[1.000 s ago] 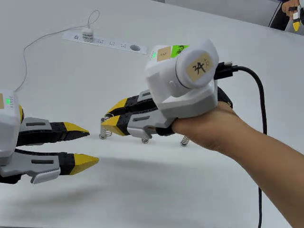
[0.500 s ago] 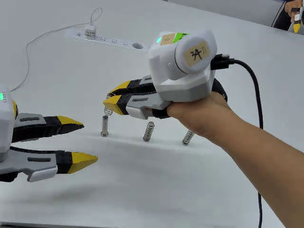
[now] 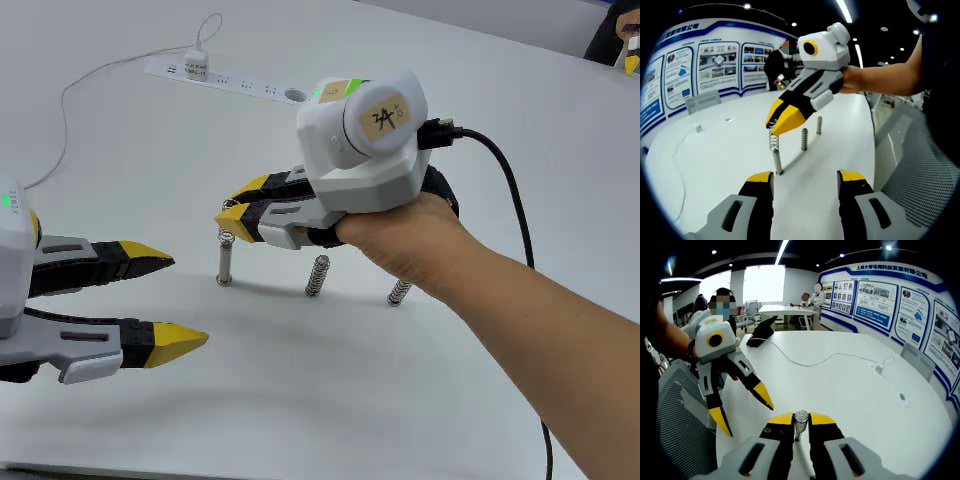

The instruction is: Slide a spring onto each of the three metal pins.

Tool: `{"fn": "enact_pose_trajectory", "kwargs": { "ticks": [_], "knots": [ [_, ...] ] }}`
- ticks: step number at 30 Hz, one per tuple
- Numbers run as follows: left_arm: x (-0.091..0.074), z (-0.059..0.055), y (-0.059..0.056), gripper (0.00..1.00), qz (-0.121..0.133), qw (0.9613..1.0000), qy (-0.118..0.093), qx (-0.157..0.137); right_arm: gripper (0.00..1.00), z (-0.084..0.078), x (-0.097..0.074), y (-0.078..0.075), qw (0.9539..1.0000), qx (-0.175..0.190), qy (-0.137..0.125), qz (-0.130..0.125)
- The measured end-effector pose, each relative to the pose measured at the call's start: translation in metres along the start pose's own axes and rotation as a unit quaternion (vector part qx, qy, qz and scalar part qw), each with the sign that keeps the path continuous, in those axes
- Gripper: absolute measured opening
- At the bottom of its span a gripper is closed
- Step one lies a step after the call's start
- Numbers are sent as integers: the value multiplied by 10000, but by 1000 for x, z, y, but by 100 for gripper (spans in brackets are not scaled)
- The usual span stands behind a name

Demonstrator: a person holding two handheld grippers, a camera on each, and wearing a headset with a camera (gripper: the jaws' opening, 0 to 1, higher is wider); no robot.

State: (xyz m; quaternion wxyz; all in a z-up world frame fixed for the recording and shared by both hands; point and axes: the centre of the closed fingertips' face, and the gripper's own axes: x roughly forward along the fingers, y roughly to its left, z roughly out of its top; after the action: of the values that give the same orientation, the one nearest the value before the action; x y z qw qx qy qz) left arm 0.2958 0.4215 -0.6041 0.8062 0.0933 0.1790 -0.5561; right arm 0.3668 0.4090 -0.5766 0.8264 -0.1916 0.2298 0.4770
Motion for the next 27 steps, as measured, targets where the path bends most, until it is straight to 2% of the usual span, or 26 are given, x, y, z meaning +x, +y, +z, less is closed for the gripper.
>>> {"fn": "enact_pose_trajectory", "kwargs": {
  "ticks": [10,20,27],
  "knots": [
    [-1,-4,1,52,-4,10000,44,-5,12,-9,5,0,9999,58,97,21],
    [-1,-2,2,51,-7,10000,47,12,12,-26,14,2,9996,171,245,7],
    [-1,-2,1,51,-22,10000,65,30,12,-36,23,5,9991,124,412,5]
  ]
}}
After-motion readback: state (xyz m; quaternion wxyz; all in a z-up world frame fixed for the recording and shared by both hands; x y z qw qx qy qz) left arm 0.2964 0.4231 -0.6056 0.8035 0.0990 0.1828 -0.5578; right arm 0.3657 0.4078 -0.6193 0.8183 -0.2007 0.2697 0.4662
